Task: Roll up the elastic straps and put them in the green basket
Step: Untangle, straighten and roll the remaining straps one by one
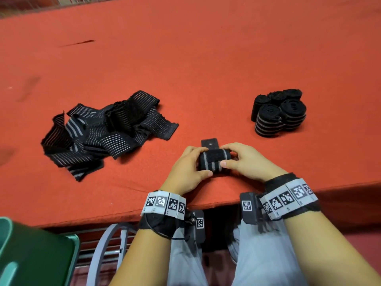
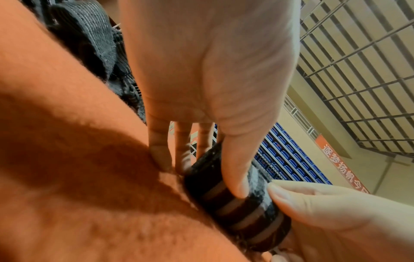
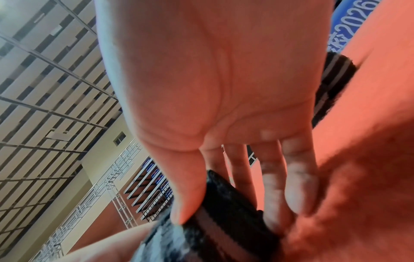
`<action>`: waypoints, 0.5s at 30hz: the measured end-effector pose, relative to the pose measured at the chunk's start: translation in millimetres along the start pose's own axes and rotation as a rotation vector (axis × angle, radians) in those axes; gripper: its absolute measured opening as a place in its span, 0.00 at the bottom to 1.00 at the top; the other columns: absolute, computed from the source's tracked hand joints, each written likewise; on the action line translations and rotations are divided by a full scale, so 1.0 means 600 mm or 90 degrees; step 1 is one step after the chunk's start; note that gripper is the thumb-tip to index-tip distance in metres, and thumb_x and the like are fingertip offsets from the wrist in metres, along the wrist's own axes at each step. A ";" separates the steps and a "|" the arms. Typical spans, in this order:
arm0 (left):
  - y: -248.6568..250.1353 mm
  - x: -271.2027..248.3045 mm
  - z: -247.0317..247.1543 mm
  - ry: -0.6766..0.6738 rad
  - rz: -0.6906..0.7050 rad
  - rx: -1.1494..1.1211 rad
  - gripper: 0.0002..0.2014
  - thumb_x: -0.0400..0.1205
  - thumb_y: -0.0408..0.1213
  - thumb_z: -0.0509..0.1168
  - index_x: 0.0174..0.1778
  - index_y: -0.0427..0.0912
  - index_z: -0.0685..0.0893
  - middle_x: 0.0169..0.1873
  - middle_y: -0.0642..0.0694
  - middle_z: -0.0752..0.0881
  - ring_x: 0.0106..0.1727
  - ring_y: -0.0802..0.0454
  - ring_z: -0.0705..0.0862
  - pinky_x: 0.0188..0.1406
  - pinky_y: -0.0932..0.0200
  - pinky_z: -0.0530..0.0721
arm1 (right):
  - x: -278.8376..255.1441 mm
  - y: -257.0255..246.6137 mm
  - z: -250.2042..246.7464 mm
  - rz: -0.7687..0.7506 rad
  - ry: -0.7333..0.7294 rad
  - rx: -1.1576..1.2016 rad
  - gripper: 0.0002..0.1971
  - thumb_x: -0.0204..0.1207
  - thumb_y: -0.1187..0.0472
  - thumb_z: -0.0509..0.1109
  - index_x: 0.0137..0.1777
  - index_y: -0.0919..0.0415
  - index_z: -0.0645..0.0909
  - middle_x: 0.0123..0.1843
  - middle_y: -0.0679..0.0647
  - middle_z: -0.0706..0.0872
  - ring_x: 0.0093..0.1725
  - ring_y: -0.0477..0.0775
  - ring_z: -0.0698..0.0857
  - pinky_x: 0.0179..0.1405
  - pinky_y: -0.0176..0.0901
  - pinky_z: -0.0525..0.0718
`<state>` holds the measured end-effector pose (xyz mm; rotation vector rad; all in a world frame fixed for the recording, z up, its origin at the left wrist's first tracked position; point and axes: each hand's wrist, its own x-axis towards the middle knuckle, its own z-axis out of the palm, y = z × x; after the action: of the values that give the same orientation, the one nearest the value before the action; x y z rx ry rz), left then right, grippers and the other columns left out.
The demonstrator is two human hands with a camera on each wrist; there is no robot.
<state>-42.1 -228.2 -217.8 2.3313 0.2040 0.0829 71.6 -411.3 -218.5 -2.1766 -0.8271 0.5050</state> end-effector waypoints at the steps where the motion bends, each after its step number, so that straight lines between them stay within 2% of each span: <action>1: 0.000 0.003 -0.001 0.002 -0.001 -0.002 0.33 0.74 0.40 0.78 0.75 0.53 0.74 0.59 0.55 0.76 0.54 0.57 0.80 0.63 0.54 0.79 | 0.000 -0.002 0.000 0.005 0.007 0.026 0.20 0.77 0.54 0.75 0.68 0.43 0.78 0.61 0.44 0.84 0.55 0.43 0.83 0.58 0.45 0.81; 4: -0.002 0.009 -0.005 0.003 0.003 -0.054 0.31 0.74 0.39 0.77 0.71 0.61 0.74 0.59 0.53 0.80 0.46 0.56 0.84 0.56 0.49 0.85 | -0.003 -0.011 -0.003 0.006 0.034 0.045 0.15 0.79 0.52 0.72 0.61 0.37 0.75 0.54 0.44 0.86 0.44 0.41 0.84 0.47 0.42 0.81; 6: -0.001 0.008 -0.010 -0.013 0.005 -0.053 0.28 0.75 0.39 0.77 0.68 0.60 0.76 0.57 0.53 0.81 0.44 0.57 0.83 0.52 0.53 0.85 | -0.008 -0.016 -0.006 0.001 0.028 0.037 0.12 0.80 0.51 0.71 0.59 0.37 0.75 0.48 0.47 0.86 0.37 0.43 0.84 0.42 0.43 0.81; 10: 0.000 -0.001 -0.019 -0.057 -0.024 -0.105 0.20 0.79 0.39 0.74 0.65 0.55 0.80 0.47 0.59 0.83 0.39 0.62 0.83 0.43 0.62 0.81 | -0.024 -0.018 -0.015 0.008 -0.020 0.032 0.08 0.80 0.50 0.71 0.55 0.38 0.78 0.48 0.49 0.87 0.40 0.46 0.84 0.48 0.49 0.84; 13: -0.001 -0.007 -0.018 -0.056 -0.026 -0.102 0.11 0.81 0.42 0.72 0.59 0.54 0.83 0.40 0.57 0.84 0.35 0.60 0.83 0.42 0.55 0.84 | -0.034 -0.017 -0.019 0.012 -0.059 0.025 0.08 0.78 0.49 0.73 0.52 0.38 0.78 0.49 0.48 0.87 0.43 0.51 0.87 0.49 0.52 0.87; 15: 0.000 -0.010 -0.018 -0.070 -0.022 -0.086 0.11 0.83 0.43 0.70 0.60 0.55 0.82 0.41 0.57 0.85 0.38 0.60 0.84 0.46 0.54 0.86 | -0.037 -0.019 -0.019 0.008 -0.058 0.010 0.07 0.78 0.50 0.73 0.51 0.38 0.78 0.48 0.48 0.88 0.43 0.52 0.88 0.49 0.53 0.87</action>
<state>-49.0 -221.8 -210.1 2.1893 0.1773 -0.0476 57.9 -426.6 -200.5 -2.1584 -0.8561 0.6183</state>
